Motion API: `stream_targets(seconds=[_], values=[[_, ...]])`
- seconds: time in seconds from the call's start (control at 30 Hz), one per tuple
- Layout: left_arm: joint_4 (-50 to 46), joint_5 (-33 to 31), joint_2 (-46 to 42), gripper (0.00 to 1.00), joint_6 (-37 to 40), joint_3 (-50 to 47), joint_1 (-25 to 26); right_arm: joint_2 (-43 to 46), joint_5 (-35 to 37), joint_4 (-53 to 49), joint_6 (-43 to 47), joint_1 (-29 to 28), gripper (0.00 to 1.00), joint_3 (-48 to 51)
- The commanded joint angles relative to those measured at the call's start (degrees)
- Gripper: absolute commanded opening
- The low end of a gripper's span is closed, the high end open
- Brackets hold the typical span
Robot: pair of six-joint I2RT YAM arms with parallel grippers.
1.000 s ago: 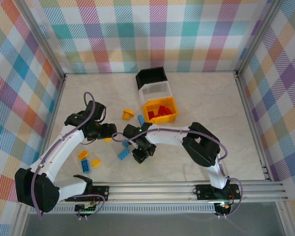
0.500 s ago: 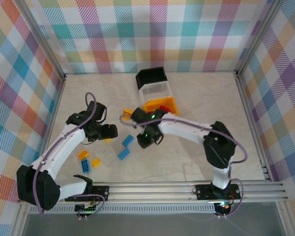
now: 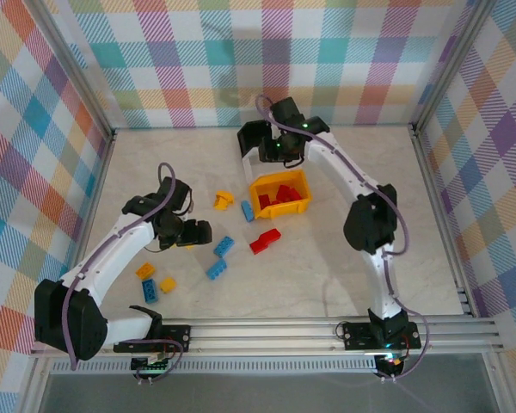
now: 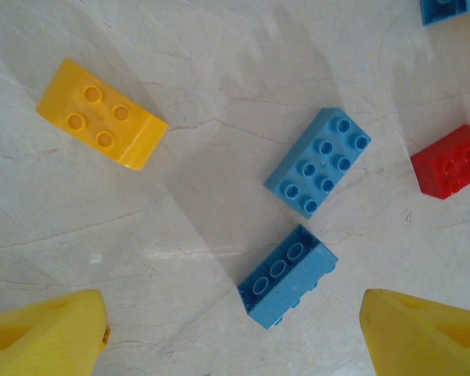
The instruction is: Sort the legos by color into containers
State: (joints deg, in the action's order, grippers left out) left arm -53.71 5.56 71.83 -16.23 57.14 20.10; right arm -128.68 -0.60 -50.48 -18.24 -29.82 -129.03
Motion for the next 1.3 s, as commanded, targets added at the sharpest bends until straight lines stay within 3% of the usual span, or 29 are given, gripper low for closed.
stream_targets(seconds=[0.0, 0.13, 0.3, 0.43, 0.53, 0.67, 0.77, 1.0, 1.27], values=[[-1.6, 1.3, 0.2, 0.84, 1.1, 0.3, 1.8, -6.0, -0.6, -1.4, -2.5, 1.7, 0.36, -7.5], [-2.6, 0.9, 1.6, 0.83, 0.4, 1.3, 2.8, -12.0, -1.0, -0.9, -4.0, 3.6, 0.37, -13.2], [-2.0, 1.4, 2.9, 0.82, -0.6, 2.0, 2.8, -14.5, -1.8, 2.0, -4.3, 4.8, 0.41, -13.7], [-0.7, 2.1, 5.4, 0.82, -0.7, 2.0, 3.4, -15.3, -3.0, 1.7, -4.5, 5.0, 0.5, -13.7], [0.6, 2.0, 8.0, 0.82, -0.5, 2.4, 4.5, -14.6, -3.1, 0.7, -4.2, 5.1, 0.62, -13.7], [2.2, 1.3, 12.6, 0.8, 1.4, 5.2, 6.7, -10.2, -4.2, -1.3, -3.1, 5.0, 0.68, -12.9], [3.3, 0.6, 17.1, 0.77, 3.8, 7.5, 8.6, -3.2, -5.5, -1.6, -3.4, 4.9, 0.7, -6.2], [4.6, -0.6, 27.3, 0.75, 8.9, 11.1, 11.1, 18.5, -6.9, 5.3, -4.9, 4.6, 0.71, 21.6], [5.6, -2.0, 33.3, 0.72, 11.3, 13.0, 11.2, 31.7, -6.7, 6.4, -5.8, 4.5, 0.72, 36.8]])
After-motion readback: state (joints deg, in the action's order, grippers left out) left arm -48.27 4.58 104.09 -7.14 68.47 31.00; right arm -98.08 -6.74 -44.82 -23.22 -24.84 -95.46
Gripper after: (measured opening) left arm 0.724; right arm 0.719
